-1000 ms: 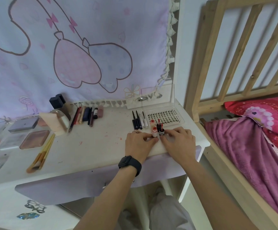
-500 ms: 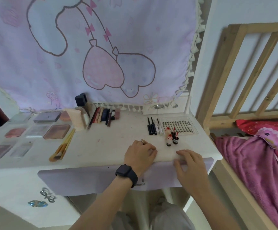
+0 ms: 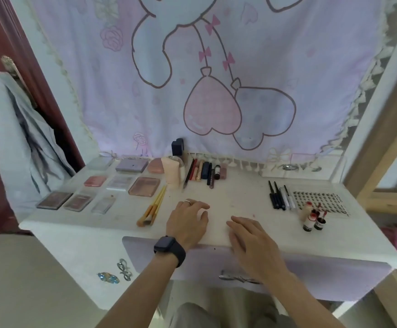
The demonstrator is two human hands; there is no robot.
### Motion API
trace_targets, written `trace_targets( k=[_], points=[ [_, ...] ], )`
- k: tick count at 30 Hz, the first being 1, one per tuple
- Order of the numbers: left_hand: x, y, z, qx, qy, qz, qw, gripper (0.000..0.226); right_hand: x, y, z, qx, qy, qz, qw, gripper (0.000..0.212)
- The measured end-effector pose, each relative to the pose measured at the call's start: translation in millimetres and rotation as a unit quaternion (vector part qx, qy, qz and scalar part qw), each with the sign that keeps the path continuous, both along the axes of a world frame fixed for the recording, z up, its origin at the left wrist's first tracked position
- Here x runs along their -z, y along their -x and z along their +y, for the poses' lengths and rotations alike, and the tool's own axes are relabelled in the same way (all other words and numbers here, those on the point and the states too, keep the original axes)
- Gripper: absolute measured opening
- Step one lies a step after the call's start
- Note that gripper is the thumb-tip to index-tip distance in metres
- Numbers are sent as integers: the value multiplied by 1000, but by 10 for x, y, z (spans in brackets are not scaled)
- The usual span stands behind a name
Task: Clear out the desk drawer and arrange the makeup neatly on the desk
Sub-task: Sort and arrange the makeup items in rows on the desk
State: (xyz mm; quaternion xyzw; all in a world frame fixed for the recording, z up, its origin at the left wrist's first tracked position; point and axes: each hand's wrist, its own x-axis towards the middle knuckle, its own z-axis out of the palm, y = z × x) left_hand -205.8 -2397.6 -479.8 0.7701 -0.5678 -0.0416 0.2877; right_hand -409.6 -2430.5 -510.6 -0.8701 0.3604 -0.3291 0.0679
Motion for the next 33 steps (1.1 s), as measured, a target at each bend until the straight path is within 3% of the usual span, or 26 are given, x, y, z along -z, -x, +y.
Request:
trace_targets(
  k=[6,15,19,23,26,29,31,33],
  points=[
    [-187,-223,-380,24,-19,35,999,31,51,-269,-127,6,56,32,998,39],
    [-217,-149,-1382,115,-81,-175,975,45,150,-291,-148,7,57,16,998,35],
    [-127,-157,-1609,125,-112,-202,965,54,170,-290,-140,12,58,6,998,33],
    [-157,-133,-1599,123,-62,-231,963,36,169,-288,-145,16,57,7,998,35],
    [-169,-116,-1472,118,-29,-207,971,28,156,-297,-131,19,67,2,998,35],
    [-116,-88,-1343,117,2,-89,989,20,140,-300,-125,24,74,-6,997,32],
    [-103,-57,-1273,104,15,-18,994,24,141,-304,-120,28,73,-13,997,30],
    [-103,-38,-1216,91,4,-17,996,32,149,-306,-118,27,77,-19,997,29]
  ],
)
